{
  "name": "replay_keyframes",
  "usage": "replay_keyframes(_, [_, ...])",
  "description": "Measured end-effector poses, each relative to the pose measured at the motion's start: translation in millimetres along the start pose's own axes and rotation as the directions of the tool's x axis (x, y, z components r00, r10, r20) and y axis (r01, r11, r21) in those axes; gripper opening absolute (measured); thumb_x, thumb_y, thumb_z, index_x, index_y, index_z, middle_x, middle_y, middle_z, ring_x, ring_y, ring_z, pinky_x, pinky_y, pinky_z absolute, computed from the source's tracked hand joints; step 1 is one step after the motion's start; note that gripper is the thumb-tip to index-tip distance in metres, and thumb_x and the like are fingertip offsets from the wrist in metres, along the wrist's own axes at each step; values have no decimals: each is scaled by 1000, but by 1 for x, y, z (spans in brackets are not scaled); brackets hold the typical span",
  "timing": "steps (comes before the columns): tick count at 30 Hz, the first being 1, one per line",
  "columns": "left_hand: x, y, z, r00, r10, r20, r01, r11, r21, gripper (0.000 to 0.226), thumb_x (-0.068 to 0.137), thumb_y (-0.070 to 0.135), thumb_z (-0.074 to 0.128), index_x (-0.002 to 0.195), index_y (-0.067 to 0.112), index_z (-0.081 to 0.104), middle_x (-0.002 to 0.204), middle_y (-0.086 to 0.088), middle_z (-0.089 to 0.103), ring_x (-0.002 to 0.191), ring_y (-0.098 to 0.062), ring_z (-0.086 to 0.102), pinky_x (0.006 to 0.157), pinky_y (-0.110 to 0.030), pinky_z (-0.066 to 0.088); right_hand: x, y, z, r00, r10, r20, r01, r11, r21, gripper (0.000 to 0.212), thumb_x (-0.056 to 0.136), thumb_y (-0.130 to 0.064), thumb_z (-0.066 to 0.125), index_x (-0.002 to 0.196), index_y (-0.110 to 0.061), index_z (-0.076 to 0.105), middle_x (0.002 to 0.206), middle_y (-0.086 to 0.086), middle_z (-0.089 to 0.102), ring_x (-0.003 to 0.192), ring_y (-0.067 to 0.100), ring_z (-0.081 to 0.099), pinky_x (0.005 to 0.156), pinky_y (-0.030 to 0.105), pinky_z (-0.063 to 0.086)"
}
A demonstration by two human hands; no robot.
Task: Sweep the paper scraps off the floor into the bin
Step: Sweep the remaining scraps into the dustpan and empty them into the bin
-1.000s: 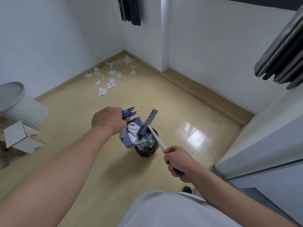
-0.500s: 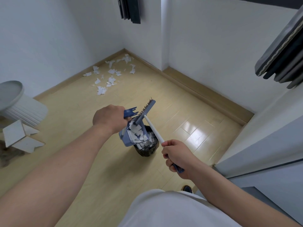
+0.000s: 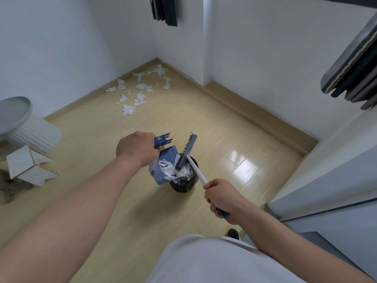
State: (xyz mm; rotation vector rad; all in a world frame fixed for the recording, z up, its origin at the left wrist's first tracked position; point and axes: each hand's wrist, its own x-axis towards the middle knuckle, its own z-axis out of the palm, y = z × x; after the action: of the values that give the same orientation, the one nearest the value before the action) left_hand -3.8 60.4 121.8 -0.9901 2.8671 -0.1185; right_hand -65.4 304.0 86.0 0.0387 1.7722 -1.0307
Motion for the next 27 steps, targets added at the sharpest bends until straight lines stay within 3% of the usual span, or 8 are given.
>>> replay_keyframes(9, [0, 0, -2, 1000, -5, 0, 5, 1000, 20, 30, 95, 52, 50, 91, 24, 61, 78, 3, 55, 69, -22, 54, 57, -28, 39, -10, -4, -7, 999, -38, -5, 37, 996, -80, 24, 91, -2, 35, 98, -18, 52, 73, 10, 45, 52, 20, 35, 41, 22, 26])
replay_keyframes(20, [2, 12, -7, 999, 34, -22, -34, 999, 2, 24, 94, 50, 52, 84, 28, 53, 78, 3, 58, 69, -23, 58, 56, -27, 41, -11, -7, -7, 993, -20, 117, -6, 976, 218, 24, 88, 1, 42, 102, -14, 54, 71, 7, 42, 40, 12, 29, 42, 23, 18])
replay_keyframes(27, [3, 13, -5, 999, 29, -27, -29, 1000, 7, 26, 94, 52, 52, 86, 28, 55, 79, 3, 57, 70, -23, 57, 56, -27, 39, -6, 7, -10, 998, 4, 64, -9, 997, 79, 26, 87, 0, 39, 98, -18, 54, 71, 6, 44, 41, 13, 34, 41, 21, 22])
